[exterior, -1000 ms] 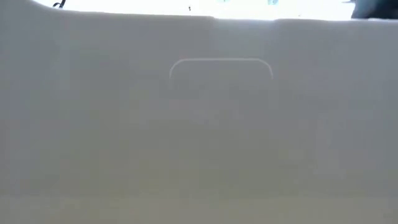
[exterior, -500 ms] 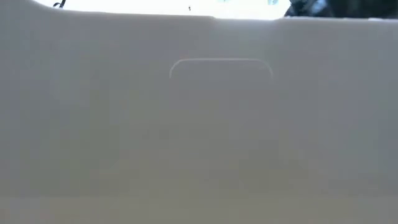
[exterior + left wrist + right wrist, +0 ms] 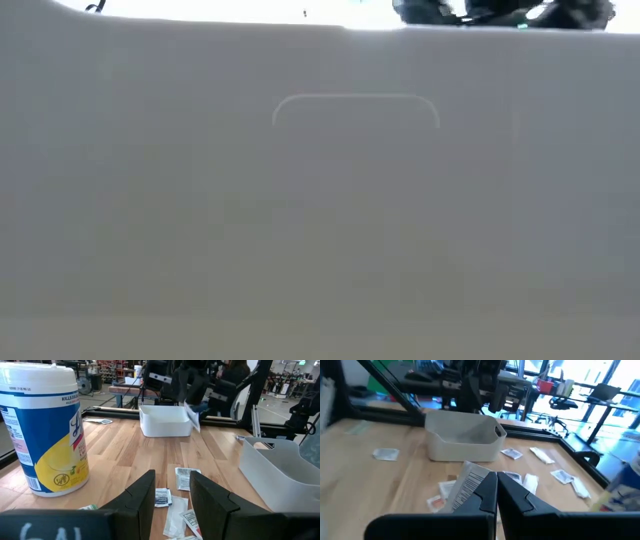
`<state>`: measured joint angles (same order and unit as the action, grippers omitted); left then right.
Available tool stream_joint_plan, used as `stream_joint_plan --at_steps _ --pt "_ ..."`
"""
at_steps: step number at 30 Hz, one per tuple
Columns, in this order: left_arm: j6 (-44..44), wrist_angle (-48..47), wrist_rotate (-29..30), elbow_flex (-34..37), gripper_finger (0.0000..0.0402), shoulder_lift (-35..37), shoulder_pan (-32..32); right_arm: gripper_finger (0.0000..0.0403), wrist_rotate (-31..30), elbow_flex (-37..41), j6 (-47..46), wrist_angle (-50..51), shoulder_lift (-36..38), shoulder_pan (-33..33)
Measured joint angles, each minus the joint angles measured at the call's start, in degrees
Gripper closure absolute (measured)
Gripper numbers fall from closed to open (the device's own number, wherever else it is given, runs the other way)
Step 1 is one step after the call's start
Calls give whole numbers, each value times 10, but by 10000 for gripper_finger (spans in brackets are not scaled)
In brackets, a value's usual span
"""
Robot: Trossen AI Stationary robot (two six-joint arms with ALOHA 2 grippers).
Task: Pick & Place First Aid Supplies
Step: Put the blue alcohol pad into the top gray bin
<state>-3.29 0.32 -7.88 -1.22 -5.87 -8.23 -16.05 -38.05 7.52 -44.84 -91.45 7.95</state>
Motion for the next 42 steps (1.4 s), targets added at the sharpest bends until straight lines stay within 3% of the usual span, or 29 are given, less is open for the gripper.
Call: stream_joint_plan --at_steps 10,17,26,32,36,42 --pt "-11 43 7 0 282 0 0 403 -68 -166 40 38 -133 -14" --pt "-41 89 -11 0 282 -3 0 403 -46 -230 65 39 -170 -24" --pt "-38 90 -52 0 282 -32 0 403 -25 -264 65 34 -192 -58" --pt "-59 100 12 0 282 -49 0 403 2 -265 78 -3 -192 -62" --pt "-73 119 43 0 282 -71 0 403 -35 -265 80 -5 -192 -56" --pt "-90 202 39 0 282 -148 0 403 -77 -265 80 -15 -192 -56"
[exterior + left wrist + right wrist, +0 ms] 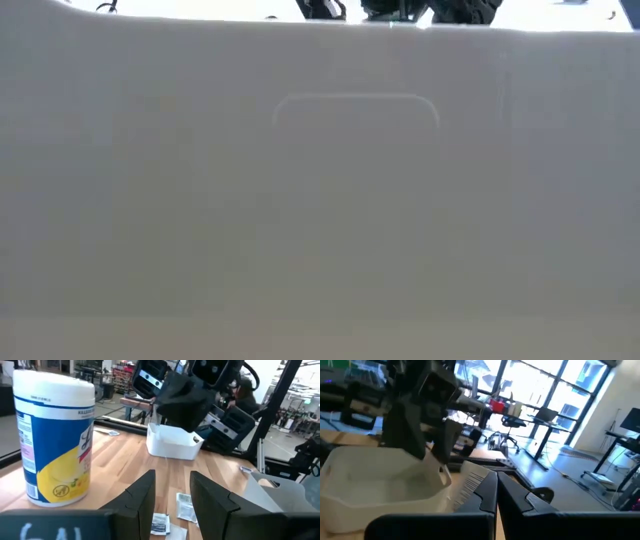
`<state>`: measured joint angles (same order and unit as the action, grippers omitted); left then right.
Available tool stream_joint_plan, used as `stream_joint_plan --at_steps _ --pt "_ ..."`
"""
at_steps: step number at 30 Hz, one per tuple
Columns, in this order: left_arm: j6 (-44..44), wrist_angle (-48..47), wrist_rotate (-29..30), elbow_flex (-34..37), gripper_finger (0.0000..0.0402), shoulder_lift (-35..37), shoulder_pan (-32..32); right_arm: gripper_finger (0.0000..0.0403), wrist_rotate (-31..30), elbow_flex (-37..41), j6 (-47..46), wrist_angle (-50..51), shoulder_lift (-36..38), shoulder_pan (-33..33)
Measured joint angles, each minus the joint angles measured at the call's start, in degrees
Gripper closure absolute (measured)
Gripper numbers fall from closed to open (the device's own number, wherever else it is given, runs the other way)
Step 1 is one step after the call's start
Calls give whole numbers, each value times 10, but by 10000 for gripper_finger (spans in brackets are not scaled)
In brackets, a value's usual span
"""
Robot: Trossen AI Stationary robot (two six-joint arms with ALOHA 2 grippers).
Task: Pick & Place First Aid Supplies
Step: Put the blue alcohol pad into the top gray bin
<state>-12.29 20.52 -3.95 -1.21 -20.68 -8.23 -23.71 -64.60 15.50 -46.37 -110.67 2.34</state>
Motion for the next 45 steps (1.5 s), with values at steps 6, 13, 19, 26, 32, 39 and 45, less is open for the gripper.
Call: stream_joint_plan --at_steps 6,13,19,26,32,39,45 --pt "0 98 10 0 282 -96 0 403 1 0 -3 -1 0 1" --pt "30 134 37 0 282 -141 0 403 -4 0 -4 2 0 11" --pt "4 145 0 0 282 -141 0 403 -4 0 -2 2 0 20" --pt "-42 150 -21 0 282 -143 0 403 -4 0 0 1 0 20" --pt "-39 182 -39 0 282 -156 0 403 -3 0 0 -10 0 20" --pt "-31 135 5 -35 265 -188 0 403 1 0 2 -15 0 20" --pt "-16 126 26 -67 193 -247 0 403 -17 0 30 -19 0 18"
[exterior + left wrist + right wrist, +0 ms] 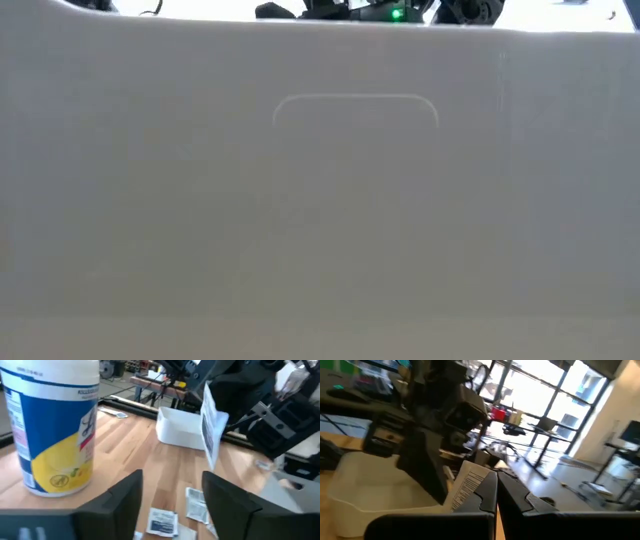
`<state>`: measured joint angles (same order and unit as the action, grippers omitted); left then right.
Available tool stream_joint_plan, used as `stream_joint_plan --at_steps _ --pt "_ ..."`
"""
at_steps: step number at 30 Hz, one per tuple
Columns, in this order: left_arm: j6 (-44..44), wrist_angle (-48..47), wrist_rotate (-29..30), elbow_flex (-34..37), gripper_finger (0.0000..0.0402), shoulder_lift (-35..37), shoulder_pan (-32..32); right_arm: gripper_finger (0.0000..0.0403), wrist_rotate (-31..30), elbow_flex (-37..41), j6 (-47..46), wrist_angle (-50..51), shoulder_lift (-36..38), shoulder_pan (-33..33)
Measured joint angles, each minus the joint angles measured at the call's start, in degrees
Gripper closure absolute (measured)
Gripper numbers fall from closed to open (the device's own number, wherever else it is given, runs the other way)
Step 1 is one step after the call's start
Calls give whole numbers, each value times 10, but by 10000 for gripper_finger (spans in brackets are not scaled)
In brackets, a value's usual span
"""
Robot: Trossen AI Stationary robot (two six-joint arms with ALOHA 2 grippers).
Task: Pick & Place First Aid Supplies
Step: Put the blue alcohol pad into the top gray bin
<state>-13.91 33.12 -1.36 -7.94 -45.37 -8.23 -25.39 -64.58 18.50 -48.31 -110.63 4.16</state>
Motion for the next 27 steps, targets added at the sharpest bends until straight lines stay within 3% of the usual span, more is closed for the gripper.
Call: stream_joint_plan --at_steps 6,17,22,27 --pt "23 7 0 -9 146 -3 0 403 -11 0 11 -4 0 0" --pt "34 62 -25 -9 143 -3 0 403 9 0 10 -13 0 -12" --pt "37 78 -16 -10 176 -3 0 403 14 0 9 -21 0 -12" --pt "33 80 0 -10 251 -3 0 403 14 0 9 -21 0 -12"
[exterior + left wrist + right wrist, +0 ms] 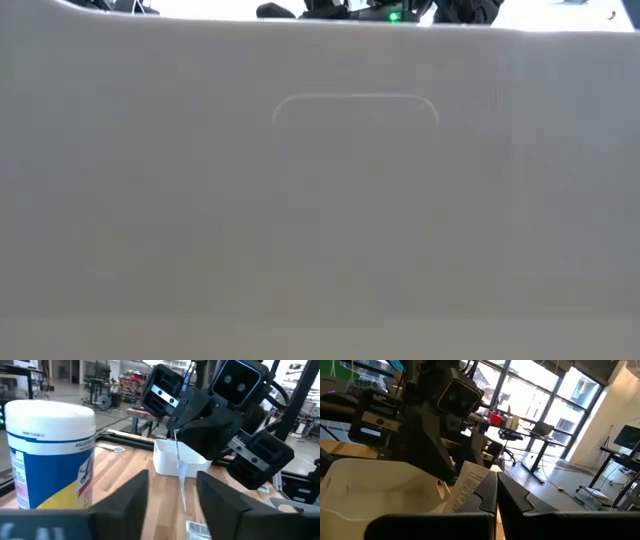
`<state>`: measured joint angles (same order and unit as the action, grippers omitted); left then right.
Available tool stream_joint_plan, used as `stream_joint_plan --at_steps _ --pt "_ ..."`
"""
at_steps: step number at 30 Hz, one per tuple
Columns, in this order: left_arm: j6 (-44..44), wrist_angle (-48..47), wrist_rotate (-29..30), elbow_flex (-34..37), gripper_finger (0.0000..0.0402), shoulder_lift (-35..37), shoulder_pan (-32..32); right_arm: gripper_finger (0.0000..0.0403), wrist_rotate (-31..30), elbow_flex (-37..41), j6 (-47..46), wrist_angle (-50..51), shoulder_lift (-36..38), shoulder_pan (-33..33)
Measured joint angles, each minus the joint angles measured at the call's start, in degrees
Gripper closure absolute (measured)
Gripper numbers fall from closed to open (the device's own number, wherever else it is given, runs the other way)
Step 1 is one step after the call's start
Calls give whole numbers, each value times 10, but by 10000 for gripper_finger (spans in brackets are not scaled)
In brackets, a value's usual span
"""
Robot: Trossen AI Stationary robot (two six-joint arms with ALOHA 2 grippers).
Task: Pick & Place First Aid Supplies
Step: Put the blue alcohol pad into the top gray bin
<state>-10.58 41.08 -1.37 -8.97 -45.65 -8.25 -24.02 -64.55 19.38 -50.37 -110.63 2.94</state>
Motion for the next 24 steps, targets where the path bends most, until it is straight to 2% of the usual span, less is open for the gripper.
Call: stream_joint_plan --at_steps 7,10,13,20,24 --pt "-2 15 -15 0 373 0 0 403 0 0 0 1 0 0" --pt "-2 25 -18 0 397 -4 0 403 0 0 0 3 0 0" --pt "-3 24 -16 0 385 -4 0 403 0 0 0 4 0 0" --pt "-19 25 -15 0 305 -4 0 403 0 0 -14 4 0 1" --pt "-22 25 -11 0 291 -4 0 403 0 0 -14 3 0 1"
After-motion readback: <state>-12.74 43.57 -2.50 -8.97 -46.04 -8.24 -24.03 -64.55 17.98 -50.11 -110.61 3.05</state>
